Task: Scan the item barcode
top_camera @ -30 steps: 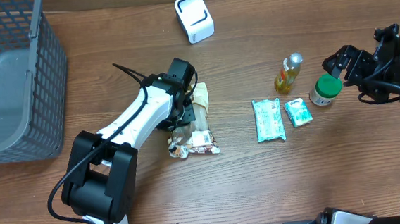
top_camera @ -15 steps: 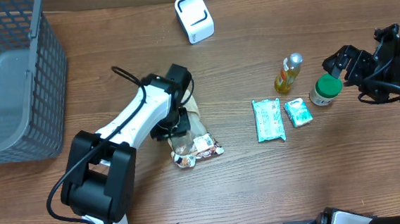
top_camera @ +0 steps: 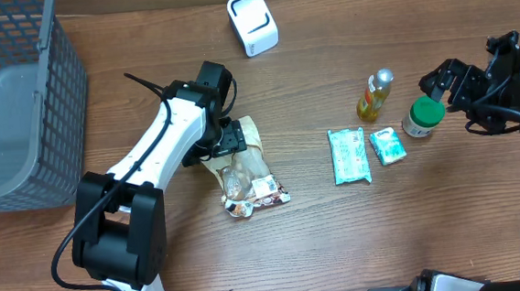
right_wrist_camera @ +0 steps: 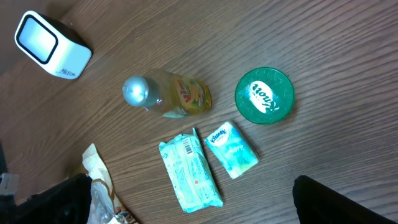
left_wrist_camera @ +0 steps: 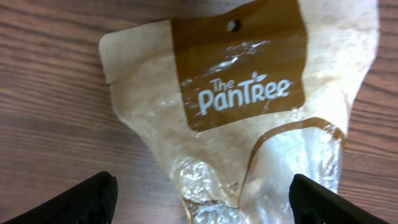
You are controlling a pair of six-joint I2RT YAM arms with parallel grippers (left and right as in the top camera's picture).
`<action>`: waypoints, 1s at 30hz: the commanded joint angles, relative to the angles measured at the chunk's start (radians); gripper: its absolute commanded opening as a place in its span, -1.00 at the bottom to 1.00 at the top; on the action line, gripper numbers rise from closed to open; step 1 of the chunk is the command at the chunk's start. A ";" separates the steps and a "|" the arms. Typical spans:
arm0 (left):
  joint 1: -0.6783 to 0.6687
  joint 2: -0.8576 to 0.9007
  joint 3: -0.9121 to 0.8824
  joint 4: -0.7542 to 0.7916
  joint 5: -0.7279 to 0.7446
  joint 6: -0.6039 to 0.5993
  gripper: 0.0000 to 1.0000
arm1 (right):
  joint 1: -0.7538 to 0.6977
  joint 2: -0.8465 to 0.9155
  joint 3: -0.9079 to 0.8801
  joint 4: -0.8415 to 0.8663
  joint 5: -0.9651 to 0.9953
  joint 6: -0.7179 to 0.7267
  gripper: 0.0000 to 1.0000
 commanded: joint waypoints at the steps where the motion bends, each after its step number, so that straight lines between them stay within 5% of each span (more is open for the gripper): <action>1: -0.009 0.002 -0.016 0.037 -0.014 0.008 0.80 | -0.002 -0.015 0.011 0.003 0.003 0.002 1.00; 21: 0.008 0.002 -0.242 0.289 0.021 -0.086 0.86 | -0.002 -0.015 0.011 0.003 0.003 0.002 1.00; 23: 0.007 0.002 -0.260 0.312 0.057 -0.086 0.68 | -0.002 -0.015 0.011 0.003 0.003 0.002 1.00; 26: 0.007 0.002 -0.267 0.316 0.076 -0.086 0.03 | -0.002 -0.015 0.011 0.003 0.003 0.002 1.00; 30: 0.008 0.002 -0.267 0.317 0.077 -0.086 -0.56 | -0.002 -0.015 0.011 0.003 0.003 0.002 1.00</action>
